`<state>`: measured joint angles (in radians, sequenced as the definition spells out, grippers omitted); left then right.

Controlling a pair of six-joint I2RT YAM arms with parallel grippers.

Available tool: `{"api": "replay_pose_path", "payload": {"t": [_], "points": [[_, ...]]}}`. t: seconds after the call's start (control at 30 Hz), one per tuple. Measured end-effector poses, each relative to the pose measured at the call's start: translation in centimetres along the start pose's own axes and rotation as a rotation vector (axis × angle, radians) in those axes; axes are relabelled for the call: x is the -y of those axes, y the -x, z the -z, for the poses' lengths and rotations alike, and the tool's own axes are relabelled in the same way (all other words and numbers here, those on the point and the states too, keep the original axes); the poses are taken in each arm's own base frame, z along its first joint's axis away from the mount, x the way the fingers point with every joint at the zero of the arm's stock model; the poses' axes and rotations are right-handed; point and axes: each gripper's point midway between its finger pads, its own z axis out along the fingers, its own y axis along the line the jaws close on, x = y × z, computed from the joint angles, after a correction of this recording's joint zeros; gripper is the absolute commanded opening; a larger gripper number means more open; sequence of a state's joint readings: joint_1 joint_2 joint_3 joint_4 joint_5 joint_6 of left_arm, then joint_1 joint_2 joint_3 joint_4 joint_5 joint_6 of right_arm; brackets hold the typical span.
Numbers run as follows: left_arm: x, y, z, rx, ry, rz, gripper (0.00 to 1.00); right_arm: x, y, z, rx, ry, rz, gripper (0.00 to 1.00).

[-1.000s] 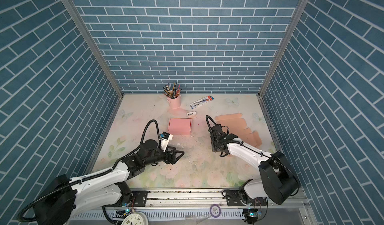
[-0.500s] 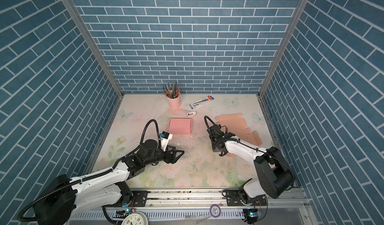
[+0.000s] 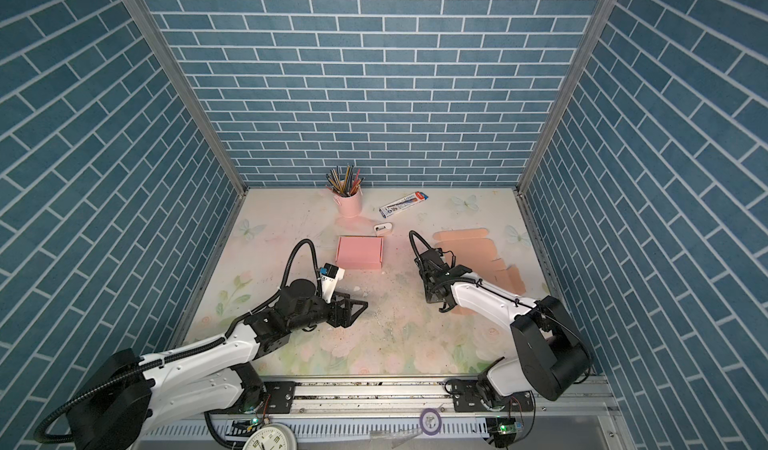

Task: Fold the paper box
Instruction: 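Grasp the peach blank's edge with the right gripper and lift it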

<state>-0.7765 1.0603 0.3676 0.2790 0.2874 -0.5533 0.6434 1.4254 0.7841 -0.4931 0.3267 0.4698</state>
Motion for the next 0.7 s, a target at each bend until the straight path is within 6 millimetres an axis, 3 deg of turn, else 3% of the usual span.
{"api": "replay_pose_path", "payload": {"t": [0.3,0.7], "points": [[-0.7,0.0,0.1,-0.008,0.016,0.017,0.88,-0.2,0.2,1.1,0.023,0.019,0.006,0.0],[-3.1,2.2,1.4,0.06,0.01,0.113,0.88,-4.6,2.6,8.8,0.232,0.247,0.057,0.0]]}}
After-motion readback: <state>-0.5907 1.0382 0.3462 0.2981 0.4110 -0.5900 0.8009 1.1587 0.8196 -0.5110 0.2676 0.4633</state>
